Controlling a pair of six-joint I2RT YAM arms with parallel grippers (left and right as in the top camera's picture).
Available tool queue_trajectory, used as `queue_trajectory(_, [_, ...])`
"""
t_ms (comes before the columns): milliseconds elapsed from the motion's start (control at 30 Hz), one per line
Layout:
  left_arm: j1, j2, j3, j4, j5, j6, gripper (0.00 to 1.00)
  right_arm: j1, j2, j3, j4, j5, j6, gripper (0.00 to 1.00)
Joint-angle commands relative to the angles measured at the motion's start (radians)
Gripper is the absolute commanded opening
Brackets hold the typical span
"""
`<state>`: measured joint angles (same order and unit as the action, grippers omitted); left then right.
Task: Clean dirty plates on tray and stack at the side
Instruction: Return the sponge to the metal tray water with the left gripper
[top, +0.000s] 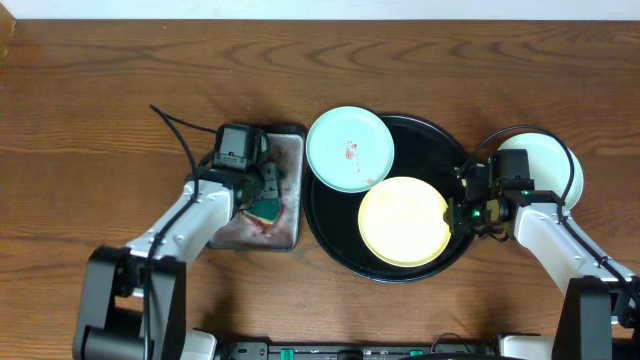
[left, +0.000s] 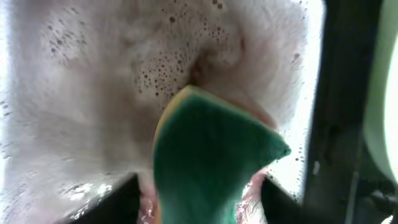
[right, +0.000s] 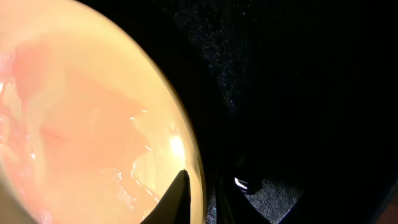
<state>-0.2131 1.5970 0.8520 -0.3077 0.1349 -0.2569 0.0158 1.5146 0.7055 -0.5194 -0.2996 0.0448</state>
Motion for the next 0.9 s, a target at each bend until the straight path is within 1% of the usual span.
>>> queue_trajectory(0, [0.004,-0.013,0.023,-0.068,-0.011,0.009,0.70,-0.001,0.008,-0.006,-0.004,-0.013,0.003,0.13])
queue_trajectory(200, [0.004,-0.013,0.016,-0.172,-0.011,0.009,0.70,-0.001,0.008,-0.006,-0.005,-0.013,0.003,0.13])
queue_trajectory(400, [0.004,-0.007,-0.038,-0.167,-0.011,0.009,0.69,-0.001,0.008,-0.006,-0.004,-0.013,0.003,0.13])
queue_trajectory(433, [0.004,-0.005,-0.044,-0.165,-0.012,0.010,0.67,-0.001,0.008,-0.006,-0.004,-0.013,0.003,0.13])
queue_trajectory(467, [0.004,-0.005,-0.048,-0.166,-0.012,0.010,0.60,-0.001,0.008,-0.006,-0.004,-0.013,0.003,0.13])
queue_trajectory(567, [0.004,-0.004,-0.049,-0.162,-0.012,0.010,0.32,-0.001,0.008,-0.006,-0.005,-0.013,0.003,0.13])
queue_trajectory(633, [0.004,-0.004,-0.049,-0.158,-0.012,0.010,0.19,-0.001,0.008,-0.006,-0.005,-0.013,0.003,0.13])
queue_trajectory(667, [0.004,-0.004,-0.048,-0.154,-0.012,0.009,0.08,-0.001,0.008,-0.006,-0.007,-0.013,0.003,0.13])
queue_trajectory(867, [0.004,-0.021,-0.007,-0.180,-0.012,0.009,0.07,-0.001,0.008,-0.006,-0.008,-0.013,0.003,0.13])
